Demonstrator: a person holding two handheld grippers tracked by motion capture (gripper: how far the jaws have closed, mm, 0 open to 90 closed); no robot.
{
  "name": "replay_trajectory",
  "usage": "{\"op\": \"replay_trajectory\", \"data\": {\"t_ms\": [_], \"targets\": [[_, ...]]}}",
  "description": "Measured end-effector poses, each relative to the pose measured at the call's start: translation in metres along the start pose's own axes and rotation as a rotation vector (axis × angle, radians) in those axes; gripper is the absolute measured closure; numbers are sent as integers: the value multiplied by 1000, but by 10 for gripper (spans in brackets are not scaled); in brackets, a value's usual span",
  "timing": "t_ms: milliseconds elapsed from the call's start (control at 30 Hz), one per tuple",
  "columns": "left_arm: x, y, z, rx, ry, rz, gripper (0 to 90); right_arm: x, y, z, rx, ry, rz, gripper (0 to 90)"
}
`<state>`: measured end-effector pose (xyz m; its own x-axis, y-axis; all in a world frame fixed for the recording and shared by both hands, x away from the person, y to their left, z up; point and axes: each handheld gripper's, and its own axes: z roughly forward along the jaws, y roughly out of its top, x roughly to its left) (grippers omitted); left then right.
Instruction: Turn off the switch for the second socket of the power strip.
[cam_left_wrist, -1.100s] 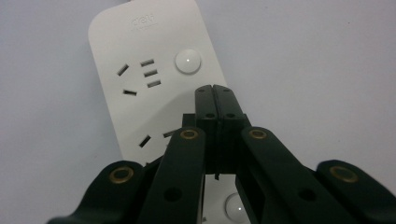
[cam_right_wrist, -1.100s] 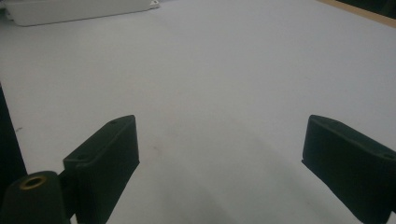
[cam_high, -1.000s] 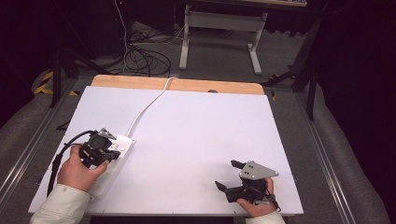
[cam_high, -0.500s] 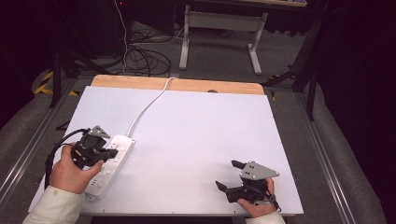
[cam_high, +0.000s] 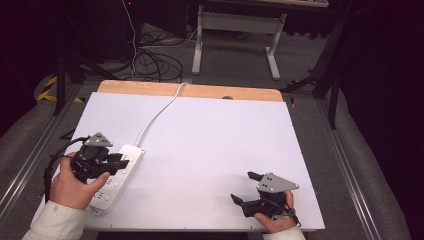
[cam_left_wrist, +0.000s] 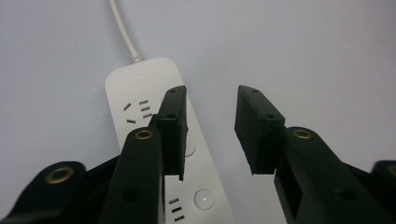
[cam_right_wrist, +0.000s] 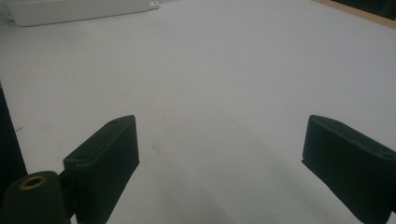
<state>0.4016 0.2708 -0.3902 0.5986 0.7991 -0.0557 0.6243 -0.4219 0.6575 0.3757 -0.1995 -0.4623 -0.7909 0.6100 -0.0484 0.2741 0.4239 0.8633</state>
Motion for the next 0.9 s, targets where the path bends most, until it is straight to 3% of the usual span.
{"op": "replay_trajectory", "data": {"t_ms": [33,100,167,300,567,733,900], "targets": [[-2,-1,-4,-54,-14,4,579,0,0,0,-1,1,-1,112],[-3,-1,-6,-76,-18,1,529,0,0,0,0,1,-2,112],[-3,-1,-11,-143,-40,3,460,0,0,0,-1,2,-1,112],[-5,-1,-14,-184,-72,-17,387,0,0,-1,-2,-1,-1,112],[-9,-11,-12,-304,-106,34,310,0,0,-1,-8,1,1,112],[-14,-19,-7,-313,-92,76,286,0,0,-2,-12,3,2,112],[-17,-32,-4,-361,-77,92,221,0,0,-2,-12,4,2,112]]}}
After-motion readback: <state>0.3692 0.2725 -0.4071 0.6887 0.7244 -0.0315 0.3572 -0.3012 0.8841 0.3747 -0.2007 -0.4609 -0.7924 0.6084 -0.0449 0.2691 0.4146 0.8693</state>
